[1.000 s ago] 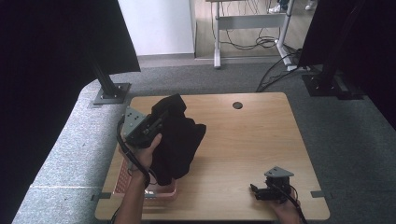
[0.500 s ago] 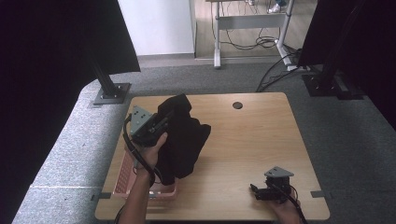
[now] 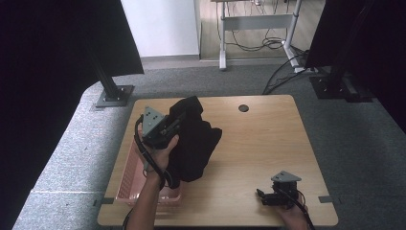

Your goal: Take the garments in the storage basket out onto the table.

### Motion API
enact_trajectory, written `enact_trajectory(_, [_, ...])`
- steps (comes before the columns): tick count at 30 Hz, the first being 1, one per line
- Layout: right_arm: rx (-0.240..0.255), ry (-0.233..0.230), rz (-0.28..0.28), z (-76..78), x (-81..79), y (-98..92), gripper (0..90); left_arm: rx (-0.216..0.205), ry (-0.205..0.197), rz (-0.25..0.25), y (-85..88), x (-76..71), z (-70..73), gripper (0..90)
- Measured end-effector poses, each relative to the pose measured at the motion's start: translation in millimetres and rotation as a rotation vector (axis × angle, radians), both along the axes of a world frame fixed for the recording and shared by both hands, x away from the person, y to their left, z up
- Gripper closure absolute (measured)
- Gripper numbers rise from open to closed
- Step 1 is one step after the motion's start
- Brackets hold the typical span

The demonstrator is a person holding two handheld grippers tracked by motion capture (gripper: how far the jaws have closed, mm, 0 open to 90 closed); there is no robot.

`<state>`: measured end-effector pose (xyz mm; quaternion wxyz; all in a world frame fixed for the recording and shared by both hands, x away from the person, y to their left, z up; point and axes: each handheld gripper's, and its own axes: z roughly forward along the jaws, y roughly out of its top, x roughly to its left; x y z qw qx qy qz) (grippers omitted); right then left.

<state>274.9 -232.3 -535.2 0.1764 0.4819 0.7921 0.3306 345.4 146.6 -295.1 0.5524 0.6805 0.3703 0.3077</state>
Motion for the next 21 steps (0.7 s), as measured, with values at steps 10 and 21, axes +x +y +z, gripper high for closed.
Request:
enact_trajectory(10, [-0.001,0.002,0.0,0.2,-0.3,-0.2,4.2,0.012,-0.011,-0.019,-13.8,2.9,1.3,75.5])
enact_trajectory(21, [0.001,0.001,0.0,0.1,-0.5,-0.2,4.2,0.027,-0.007,-0.042,-29.2,5.9,-4.1,75.6])
